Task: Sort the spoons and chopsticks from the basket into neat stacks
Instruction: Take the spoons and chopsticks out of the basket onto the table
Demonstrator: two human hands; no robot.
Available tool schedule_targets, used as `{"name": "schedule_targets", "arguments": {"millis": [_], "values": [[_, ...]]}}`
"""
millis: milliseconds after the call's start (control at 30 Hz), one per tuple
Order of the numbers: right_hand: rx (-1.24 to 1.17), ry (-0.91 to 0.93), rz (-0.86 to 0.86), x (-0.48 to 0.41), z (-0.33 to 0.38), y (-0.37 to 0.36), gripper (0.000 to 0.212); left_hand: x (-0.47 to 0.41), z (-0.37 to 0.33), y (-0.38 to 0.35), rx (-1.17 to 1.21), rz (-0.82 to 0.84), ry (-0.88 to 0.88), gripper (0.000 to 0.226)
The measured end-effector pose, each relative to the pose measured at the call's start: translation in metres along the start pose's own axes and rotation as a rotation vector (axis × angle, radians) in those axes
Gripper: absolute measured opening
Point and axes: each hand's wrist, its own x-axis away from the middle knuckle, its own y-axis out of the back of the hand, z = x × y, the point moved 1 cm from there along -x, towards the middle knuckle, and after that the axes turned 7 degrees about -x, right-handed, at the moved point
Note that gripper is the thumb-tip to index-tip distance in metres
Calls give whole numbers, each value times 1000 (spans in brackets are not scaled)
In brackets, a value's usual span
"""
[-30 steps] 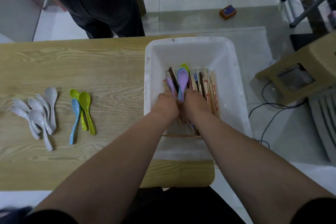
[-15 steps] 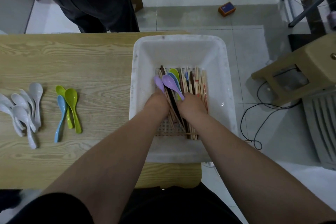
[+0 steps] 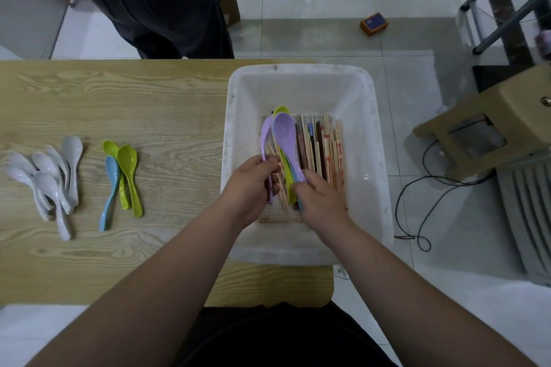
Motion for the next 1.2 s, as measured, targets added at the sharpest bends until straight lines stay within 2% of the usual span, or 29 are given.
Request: {"name": "schedule_targets", "arguments": {"millis": [100,200,367,467,667,800,933,1000,1067,1200], "values": [[94,75,80,8,7,-13,15,13,-1,10,38,63,-55,24],[165,160,131,12,16,-29,16,24,-4,25,52,57,-113,11],[245,290,126,16,26,-66,22,34,-5,63,-52,-41,-186,16],[283,325,129,17,32,-98,15,43,-7,93,-88,-91,-206,18],[329,359,212,12,39,-178,4,49,-4,166,28,-157,-205,13],[334,295,192,6,36,-229,8,45,5,215,5,-223,-174,21],[362,210,142,-1,28,-270,11,35,15,258,-34,-237,-164,18],[331,164,113,-6,25,-287,7,29,16,277,-52,-266,-147,24],[317,137,62,-13,21,-300,6,22,17,297,-88,-306,-131,21],[357,57,-45,-34,13,-312,8,8,14,339,-371,-471,-136,27]]}}
